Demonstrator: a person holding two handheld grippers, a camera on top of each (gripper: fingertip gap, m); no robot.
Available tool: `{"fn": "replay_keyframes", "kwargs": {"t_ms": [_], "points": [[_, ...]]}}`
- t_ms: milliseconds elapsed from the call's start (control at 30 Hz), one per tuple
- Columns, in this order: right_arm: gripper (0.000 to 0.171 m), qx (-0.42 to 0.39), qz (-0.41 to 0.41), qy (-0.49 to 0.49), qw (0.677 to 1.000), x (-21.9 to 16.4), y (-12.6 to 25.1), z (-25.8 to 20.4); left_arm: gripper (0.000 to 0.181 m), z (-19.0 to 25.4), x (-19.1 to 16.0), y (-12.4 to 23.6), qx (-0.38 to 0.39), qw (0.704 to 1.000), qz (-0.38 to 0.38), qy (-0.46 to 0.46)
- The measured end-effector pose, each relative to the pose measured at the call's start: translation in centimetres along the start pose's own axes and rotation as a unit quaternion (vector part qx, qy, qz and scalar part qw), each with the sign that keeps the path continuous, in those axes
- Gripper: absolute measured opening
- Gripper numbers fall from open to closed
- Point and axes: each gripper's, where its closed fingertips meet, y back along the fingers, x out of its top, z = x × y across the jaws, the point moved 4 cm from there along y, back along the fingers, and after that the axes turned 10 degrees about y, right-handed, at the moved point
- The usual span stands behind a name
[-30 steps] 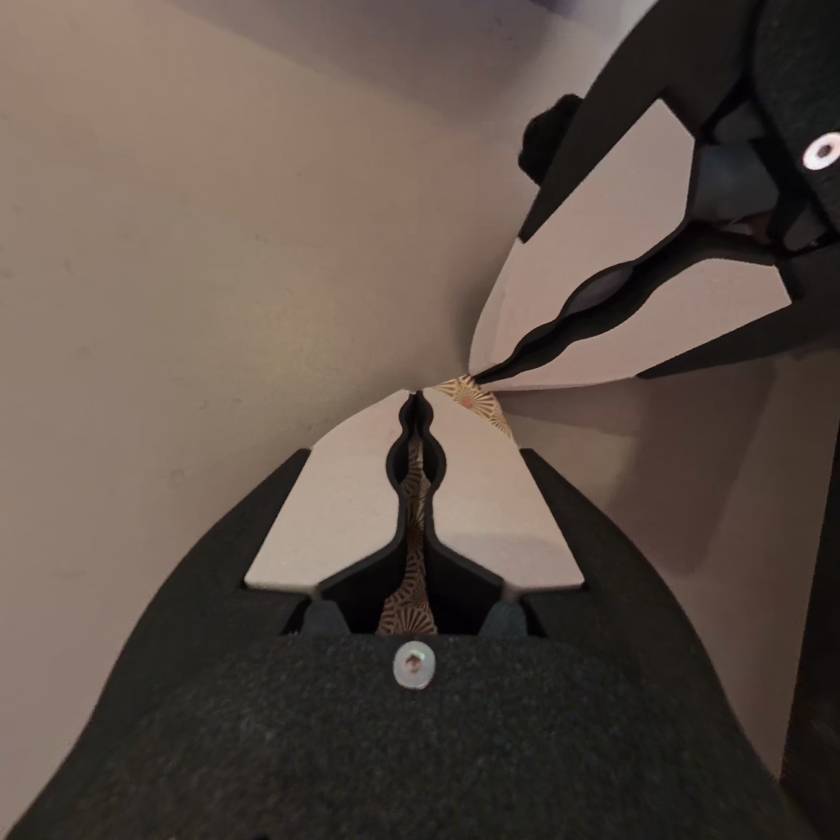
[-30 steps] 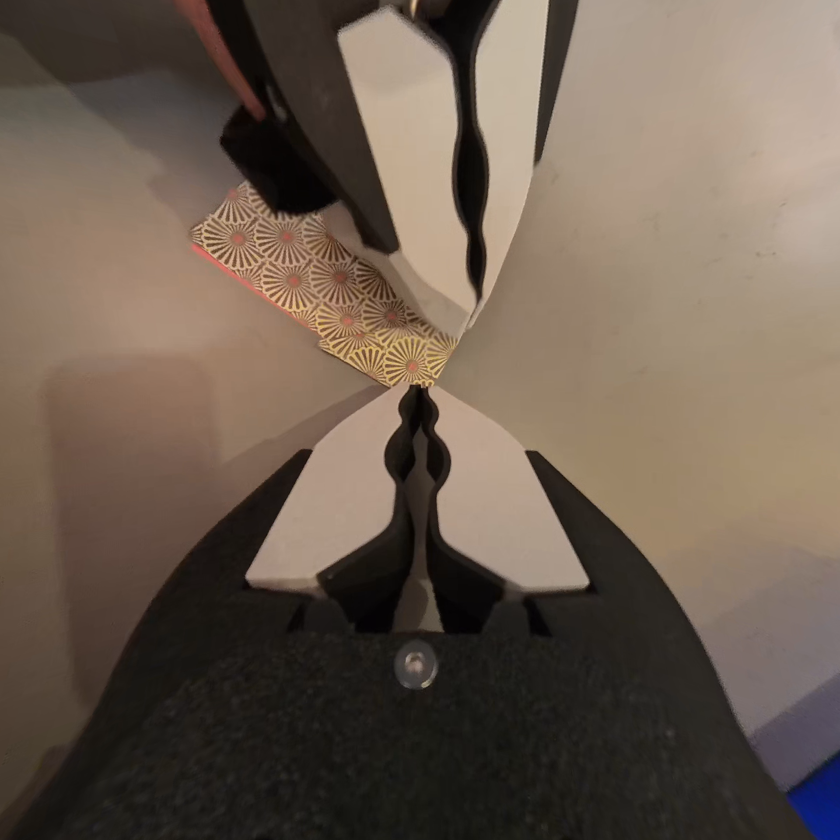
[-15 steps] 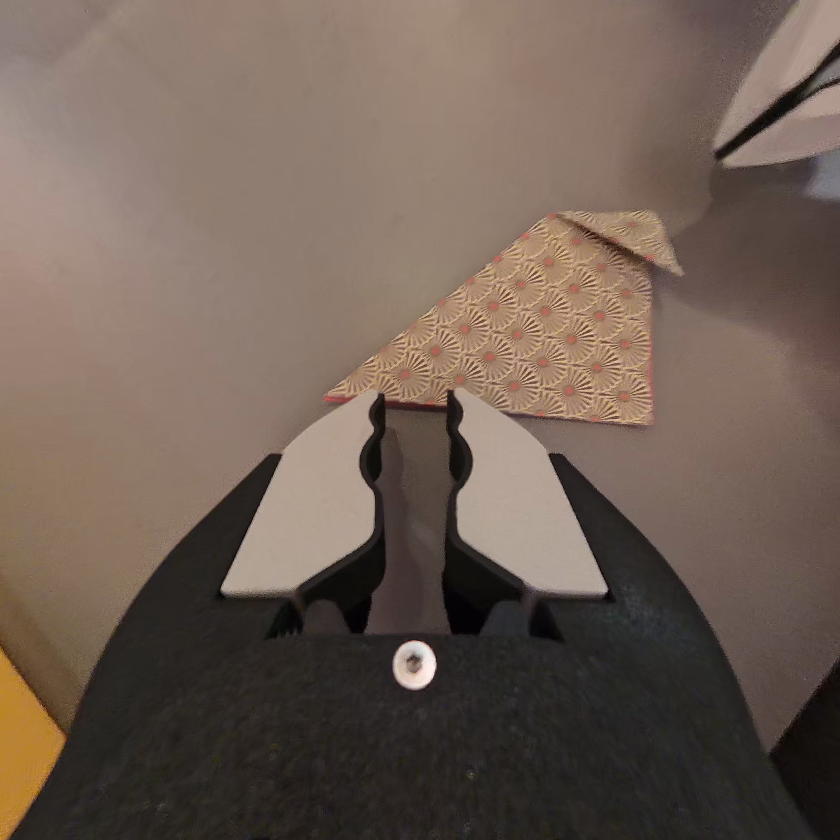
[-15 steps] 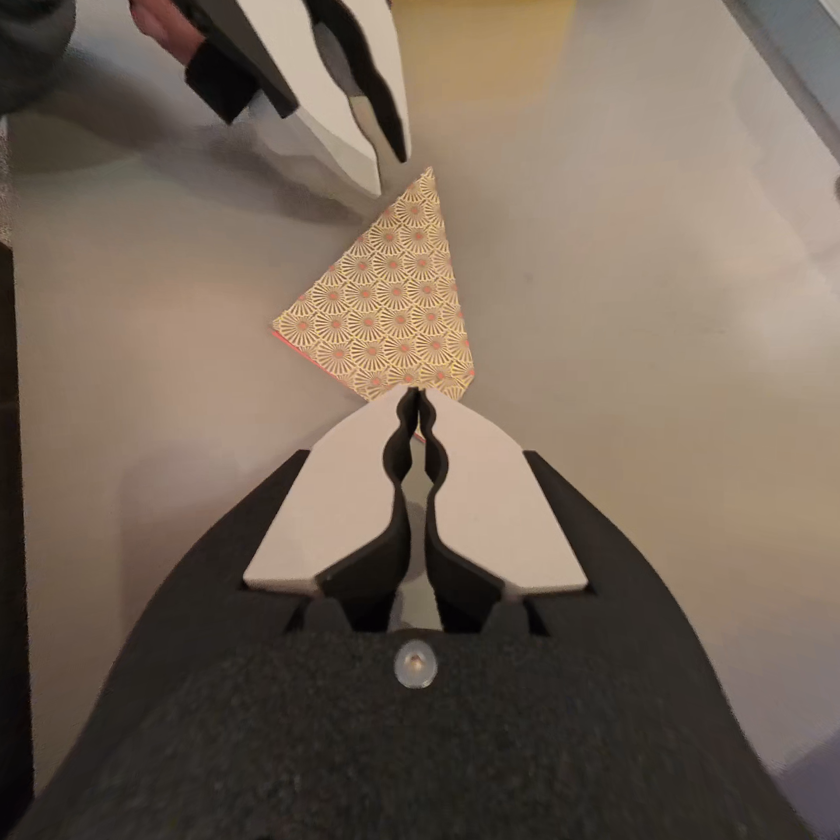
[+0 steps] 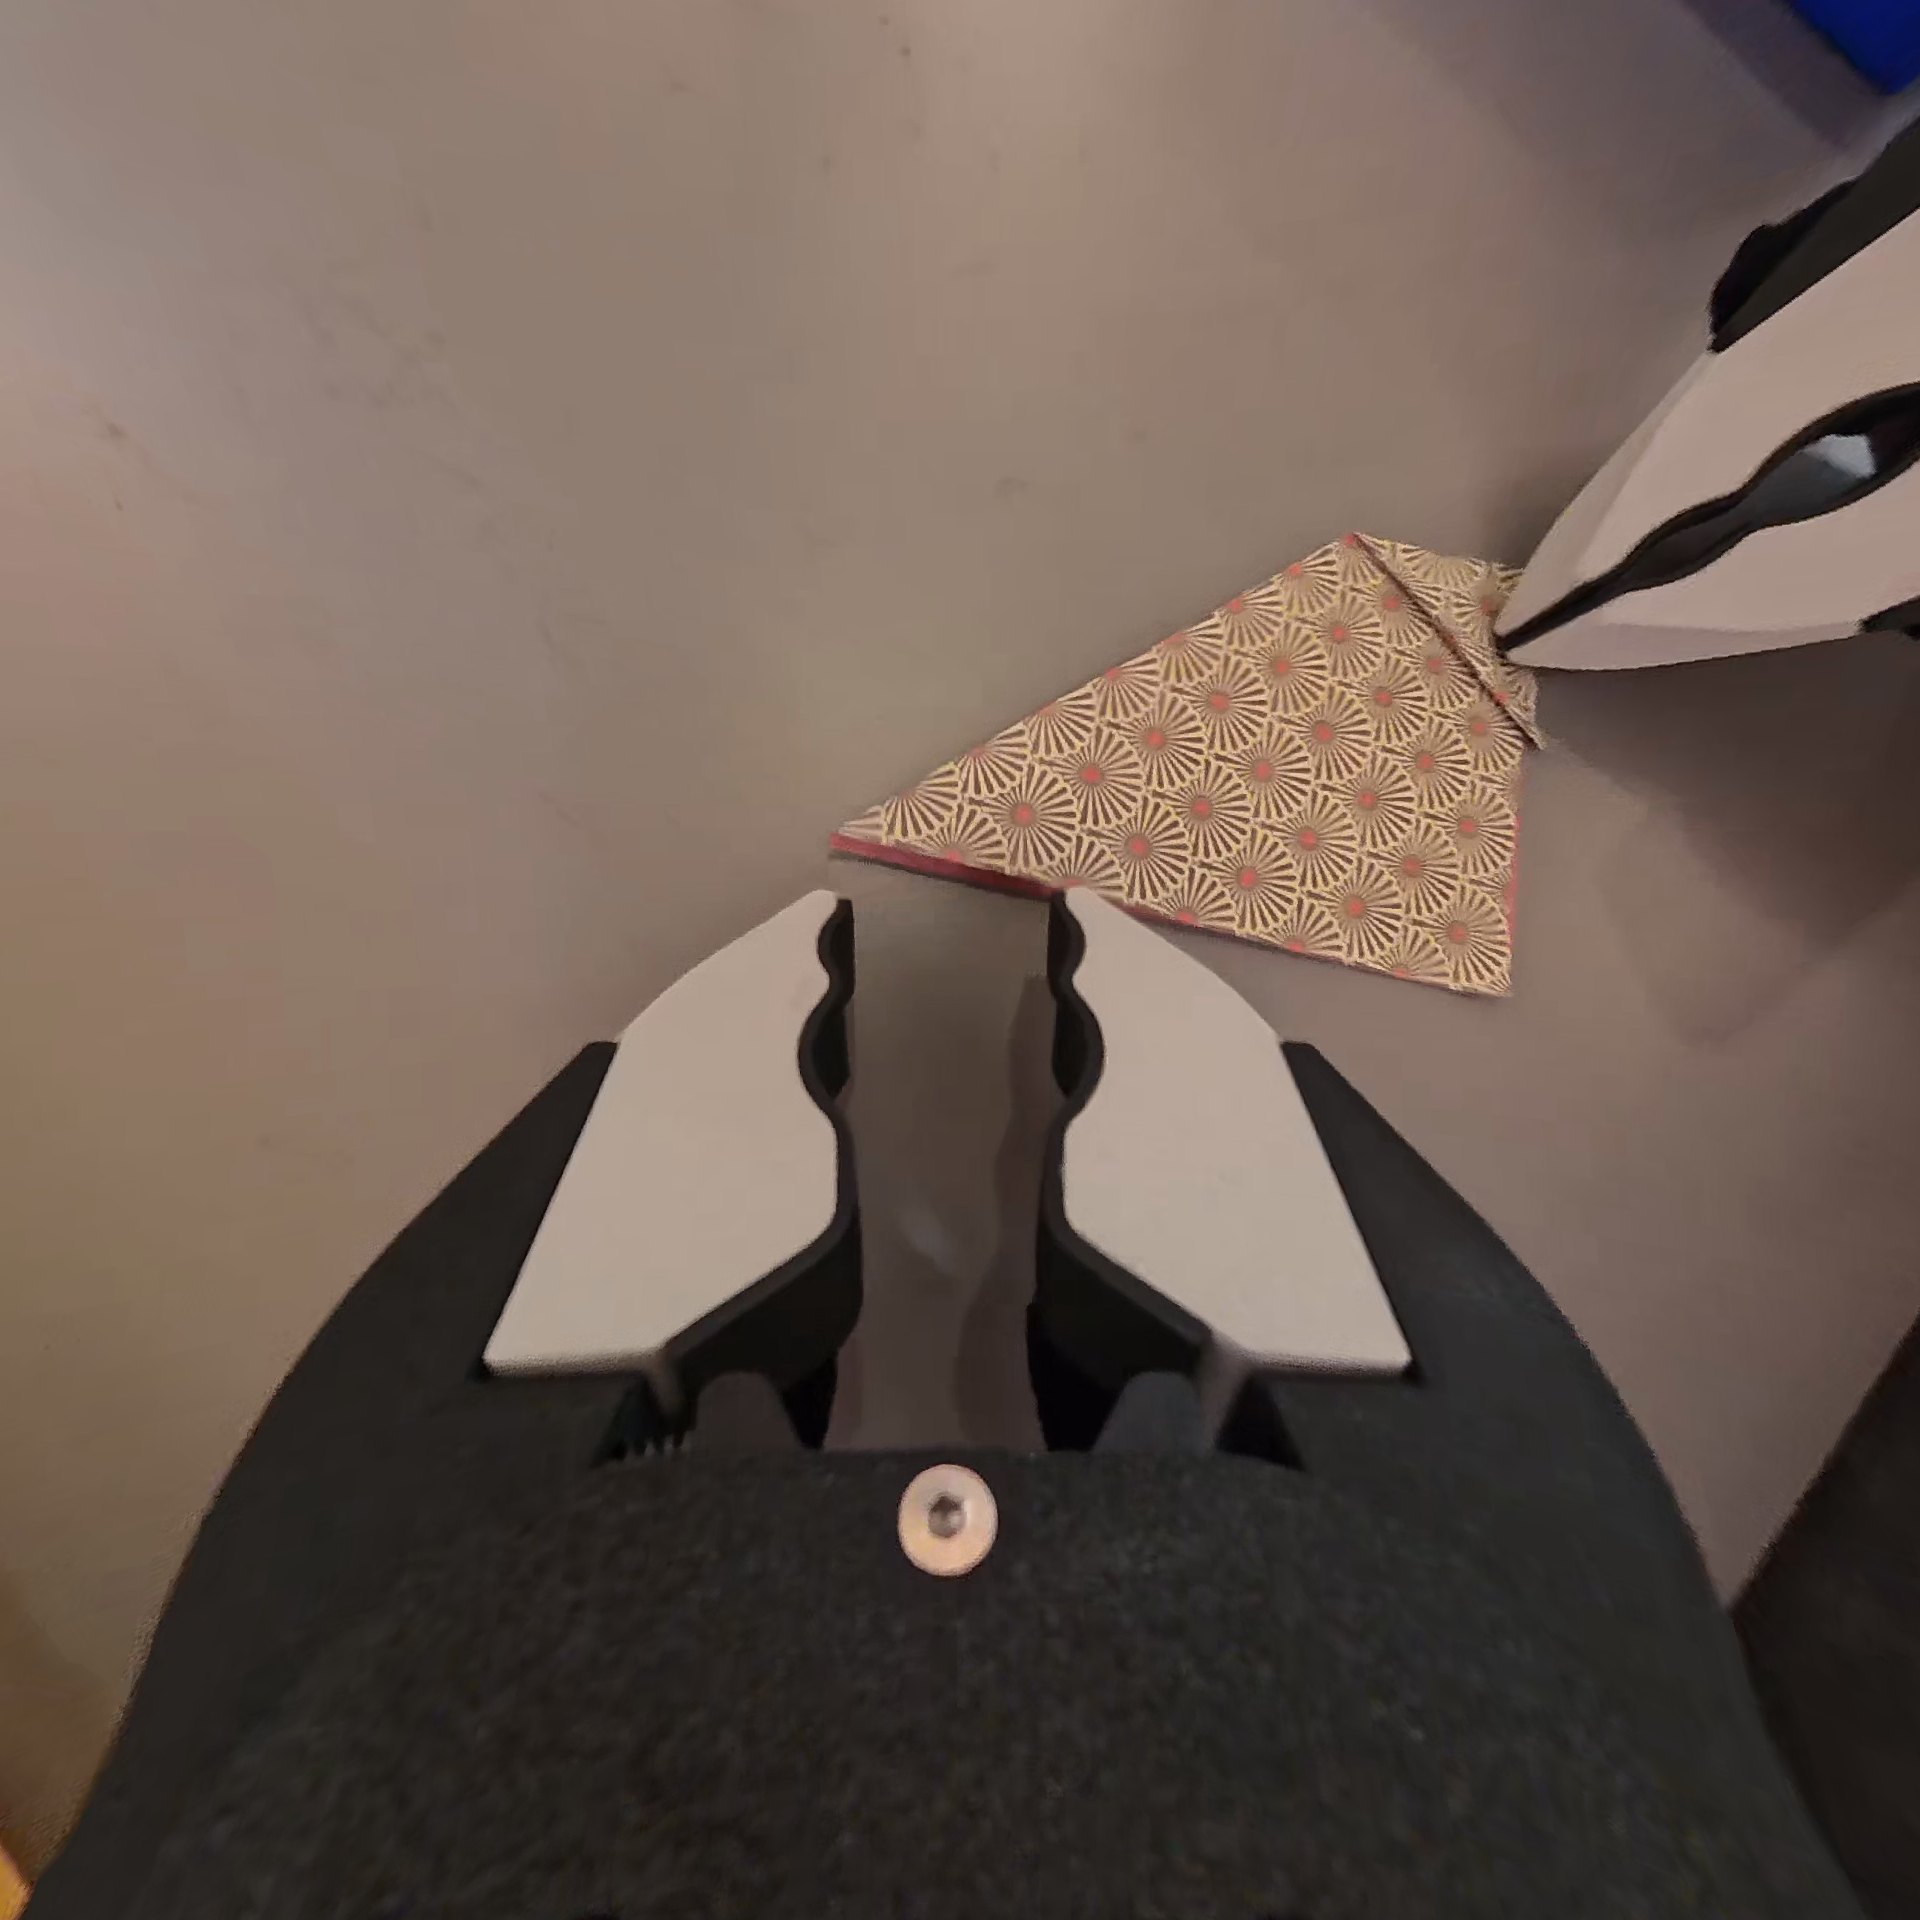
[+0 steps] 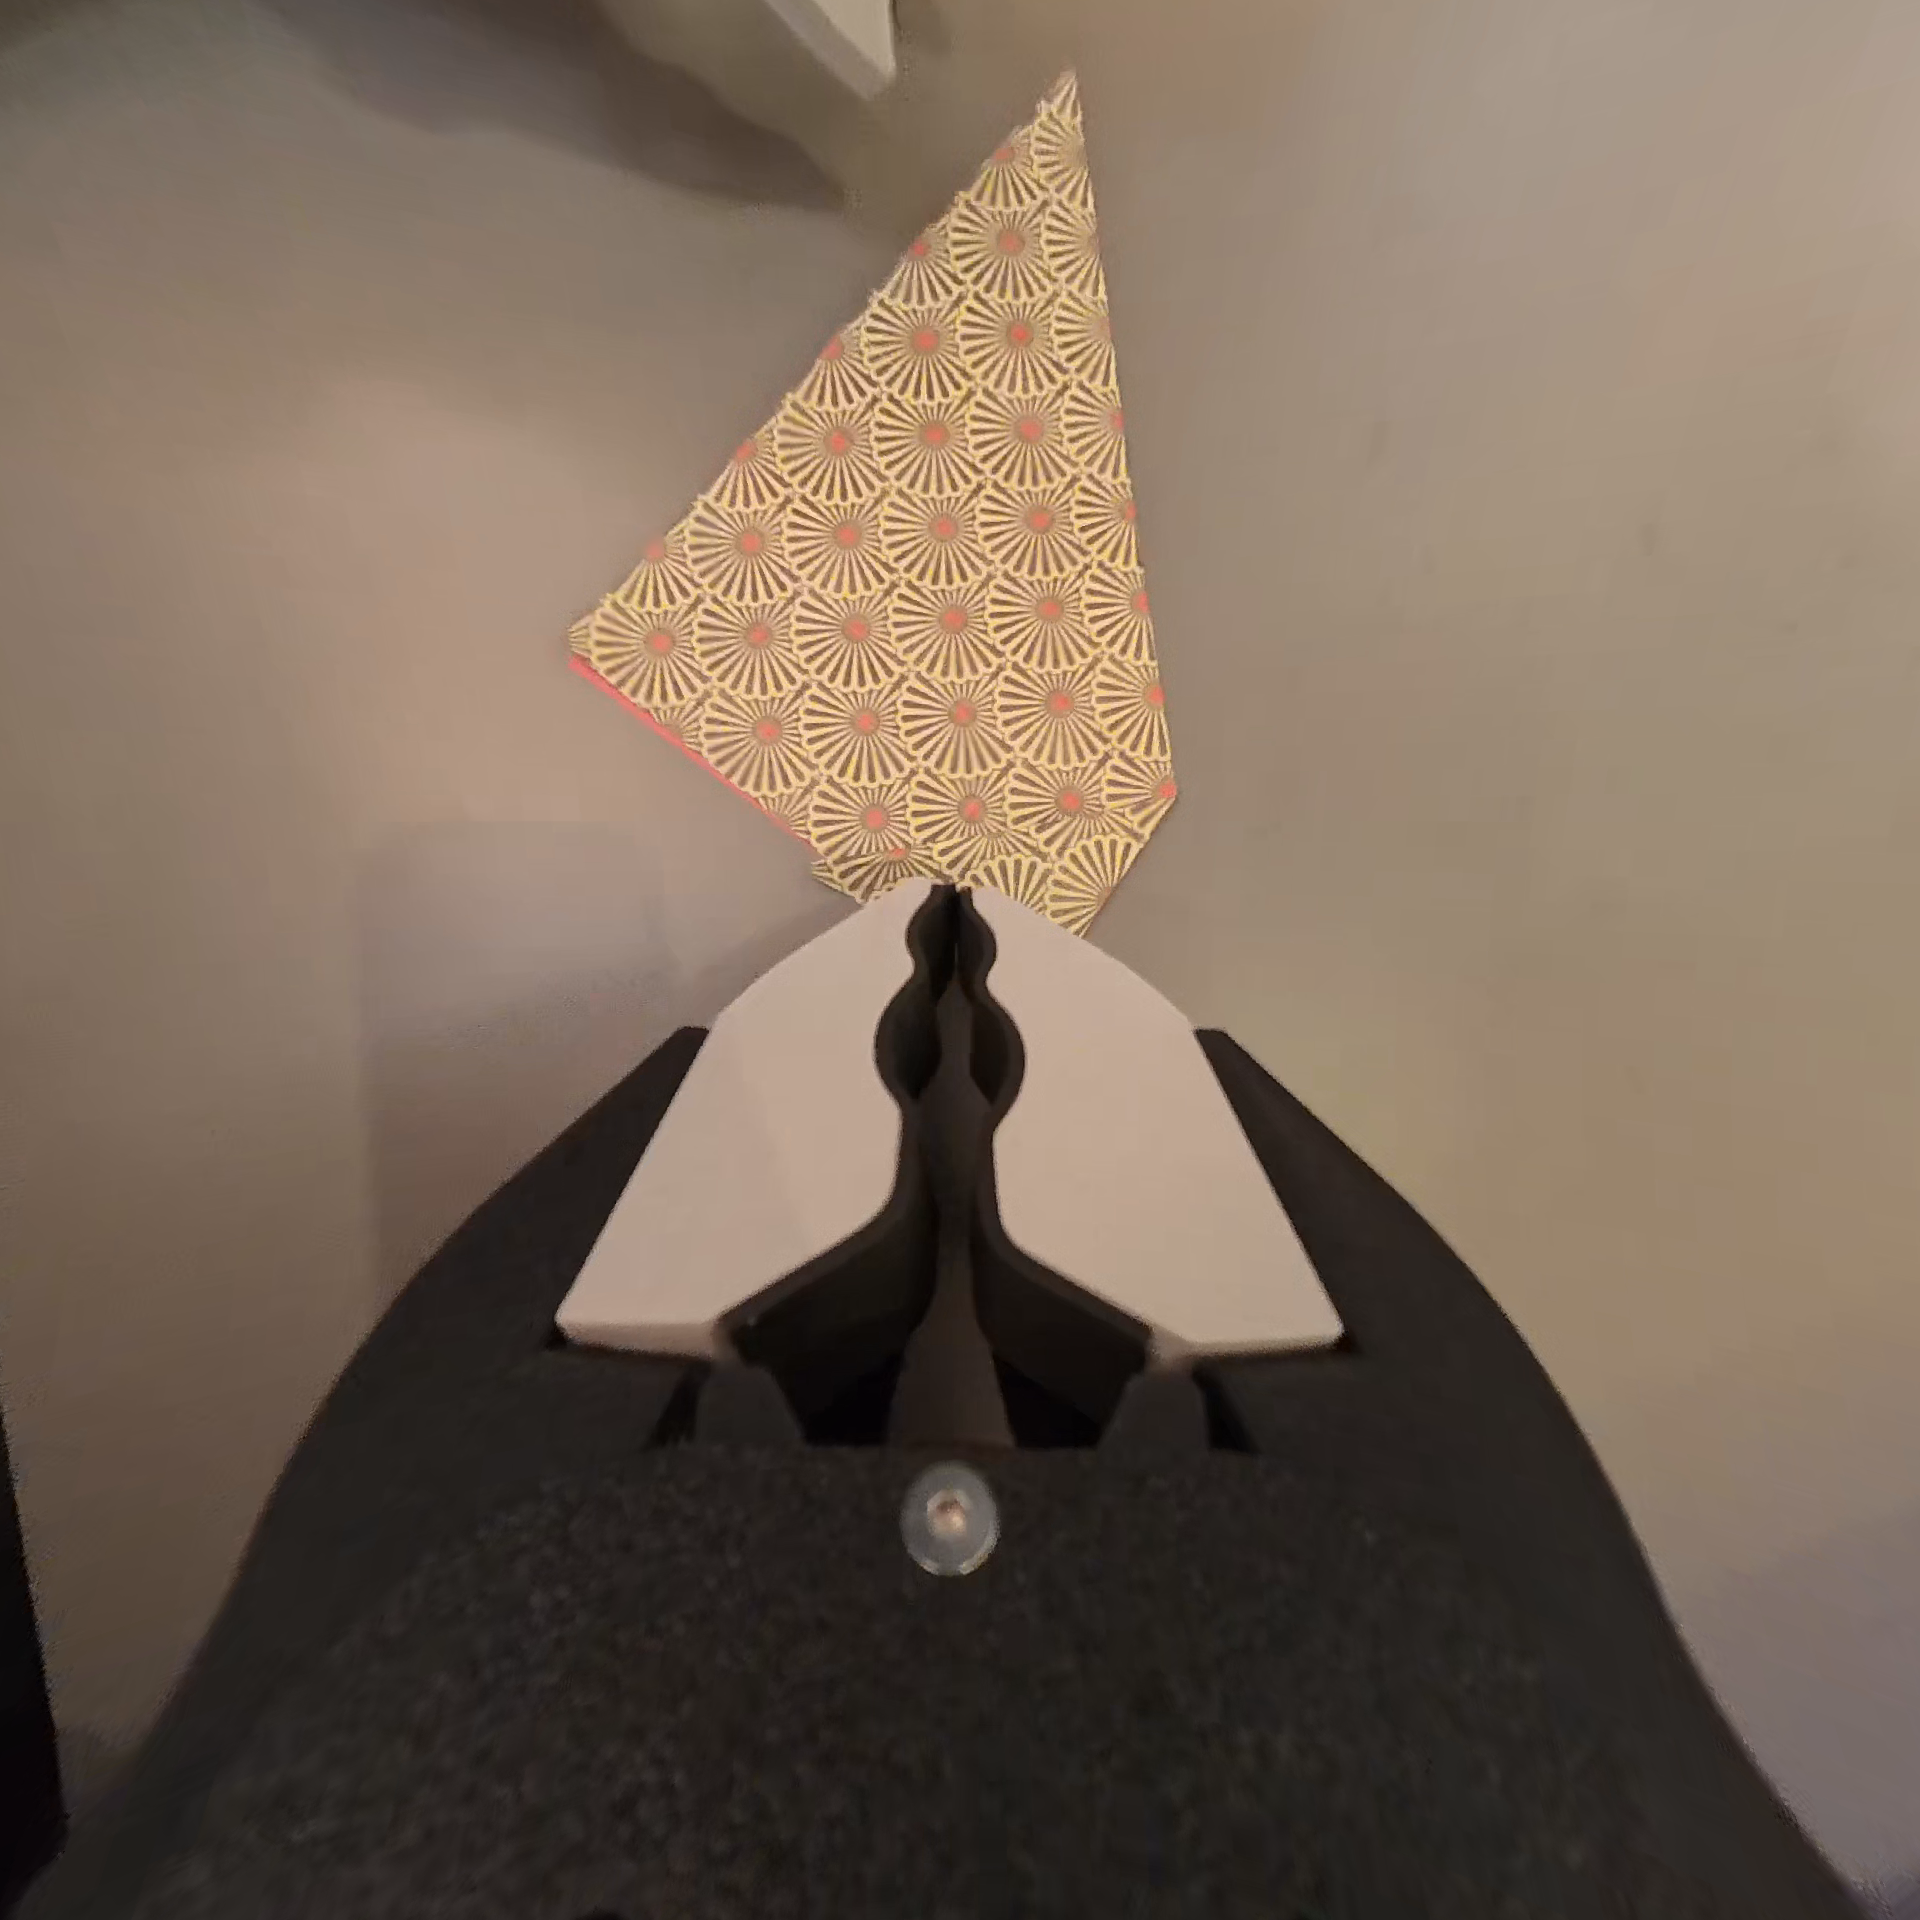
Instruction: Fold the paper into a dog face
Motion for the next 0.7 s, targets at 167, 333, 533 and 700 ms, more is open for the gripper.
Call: {"fn": "replay_keyframes", "kwargs": {"t_ms": [167, 333, 533, 700], "points": [[0.005, 0.033, -0.005, 0.025, 0.999, -1.0, 2.4, 0.6, 0.035, 1.9, -1.2, 0.9, -0.015, 1.0, 0.016, 0.003], [0.017, 0.04, 0.087, 0.017, 0.995, 3.8, 4.1, 1.7, 0.034, 2.0, -1.3, 1.1, -0.025, 0.999, 0.03, 0.02], [0.028, -0.002, 0.063, 0.016, 0.998, 6.1, -0.9, 1.8, 0.033, 2.4, -1.1, 0.3, -0.055, 0.998, 0.031, 0.031], [0.036, 0.008, 0.04, 0.017, 0.999, 5.5, -2.8, 1.8, 0.032, 2.2, -1.0, -0.8, -0.052, 0.998, 0.019, 0.004]]}}
